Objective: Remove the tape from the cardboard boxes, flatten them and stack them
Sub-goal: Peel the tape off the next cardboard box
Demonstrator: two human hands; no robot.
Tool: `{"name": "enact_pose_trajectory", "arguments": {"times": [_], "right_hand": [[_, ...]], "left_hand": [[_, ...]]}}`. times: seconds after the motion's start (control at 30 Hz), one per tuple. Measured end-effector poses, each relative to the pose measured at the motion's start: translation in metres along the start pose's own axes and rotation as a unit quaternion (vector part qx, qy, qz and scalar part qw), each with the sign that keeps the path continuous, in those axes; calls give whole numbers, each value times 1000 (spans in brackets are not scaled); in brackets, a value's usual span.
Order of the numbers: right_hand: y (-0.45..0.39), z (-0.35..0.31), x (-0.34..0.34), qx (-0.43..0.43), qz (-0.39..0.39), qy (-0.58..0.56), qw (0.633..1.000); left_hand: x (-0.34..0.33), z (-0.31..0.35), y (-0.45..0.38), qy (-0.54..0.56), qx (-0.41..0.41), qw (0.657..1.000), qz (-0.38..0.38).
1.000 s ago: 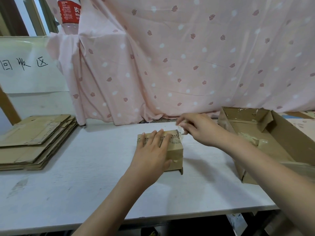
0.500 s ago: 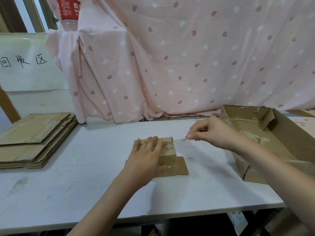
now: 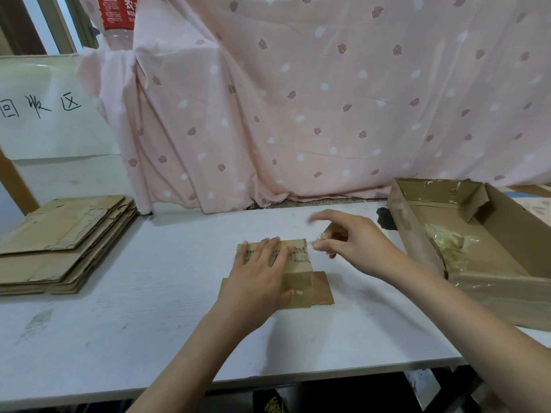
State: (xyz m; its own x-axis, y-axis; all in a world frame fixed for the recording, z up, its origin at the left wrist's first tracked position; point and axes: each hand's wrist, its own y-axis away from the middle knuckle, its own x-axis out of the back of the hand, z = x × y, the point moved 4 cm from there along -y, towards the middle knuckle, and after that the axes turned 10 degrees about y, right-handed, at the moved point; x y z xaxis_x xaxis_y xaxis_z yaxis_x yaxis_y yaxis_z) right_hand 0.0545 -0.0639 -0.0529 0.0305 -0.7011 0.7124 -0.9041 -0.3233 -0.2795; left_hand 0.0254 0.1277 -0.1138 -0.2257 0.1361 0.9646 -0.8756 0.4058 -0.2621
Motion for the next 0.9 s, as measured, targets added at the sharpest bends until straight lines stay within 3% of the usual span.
{"name": "enact_pose_trajectory", "arguments": {"times": [0.13, 0.37, 0.6, 0.73, 0.9], "right_hand": [[8, 1, 4, -1, 7, 14, 1000], [25, 17, 8, -43, -54, 61, 996], [29, 35, 0, -60, 52, 84, 993], [30, 45, -2, -56, 23, 117, 991], [39, 56, -2, -70, 3, 42, 997]], "left_hand": [[0, 0, 0, -3, 5, 1000, -7], [1, 2, 0, -7, 5, 1000, -17], [2, 1, 0, -11, 4, 1000, -21], [0, 0, -1, -1, 6, 1000, -22], [0, 0, -1, -8, 12, 1000, -24]]}}
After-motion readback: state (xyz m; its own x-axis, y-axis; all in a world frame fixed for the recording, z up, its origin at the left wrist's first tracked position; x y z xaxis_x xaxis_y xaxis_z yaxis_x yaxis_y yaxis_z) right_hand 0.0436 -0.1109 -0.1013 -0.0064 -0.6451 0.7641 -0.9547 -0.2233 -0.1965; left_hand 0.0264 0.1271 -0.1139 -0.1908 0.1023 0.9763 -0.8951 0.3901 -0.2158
